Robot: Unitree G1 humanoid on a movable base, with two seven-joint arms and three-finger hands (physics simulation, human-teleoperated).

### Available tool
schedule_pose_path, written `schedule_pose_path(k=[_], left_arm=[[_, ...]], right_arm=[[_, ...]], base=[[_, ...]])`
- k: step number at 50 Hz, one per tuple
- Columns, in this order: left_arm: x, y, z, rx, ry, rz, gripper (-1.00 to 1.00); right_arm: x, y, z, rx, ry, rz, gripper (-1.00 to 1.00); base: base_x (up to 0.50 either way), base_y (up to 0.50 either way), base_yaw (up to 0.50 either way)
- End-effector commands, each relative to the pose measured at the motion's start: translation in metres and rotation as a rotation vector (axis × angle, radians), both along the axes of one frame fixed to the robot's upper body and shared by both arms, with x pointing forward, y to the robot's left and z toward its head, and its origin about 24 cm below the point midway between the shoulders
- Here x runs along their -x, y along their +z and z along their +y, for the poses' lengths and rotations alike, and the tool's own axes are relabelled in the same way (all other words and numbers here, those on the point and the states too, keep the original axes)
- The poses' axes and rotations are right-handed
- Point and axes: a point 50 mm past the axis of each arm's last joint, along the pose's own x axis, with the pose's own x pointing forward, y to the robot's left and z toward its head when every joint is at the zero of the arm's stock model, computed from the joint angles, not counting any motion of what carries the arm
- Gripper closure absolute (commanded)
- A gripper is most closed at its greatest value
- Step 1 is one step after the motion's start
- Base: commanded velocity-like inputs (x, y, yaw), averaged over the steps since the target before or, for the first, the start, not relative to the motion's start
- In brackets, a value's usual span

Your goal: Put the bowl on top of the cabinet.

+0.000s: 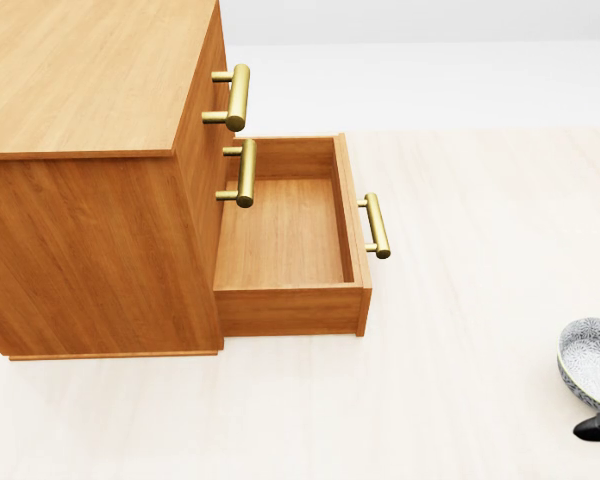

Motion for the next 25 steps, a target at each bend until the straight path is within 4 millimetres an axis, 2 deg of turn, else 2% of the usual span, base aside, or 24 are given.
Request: schedule_pose_path(k=[1,25], left_arm=[[-0.0007,-0.0009,-0.0006,-0.005,0.002,0.005,-1.00],[-0.0008,-0.0022,-0.0023,-0.016,0.008,0.007,-1.00]], right_arm=[[-0.0022,-0.0076,-0.0047,0.016,-0.027,0.024,-1.00],[-0.0092,-0.0159,-0.0045,0.042,-0.040,0.047,-1.00]], base=[[0.00,0.00,0.00],[0.00,0.00,0.00]])
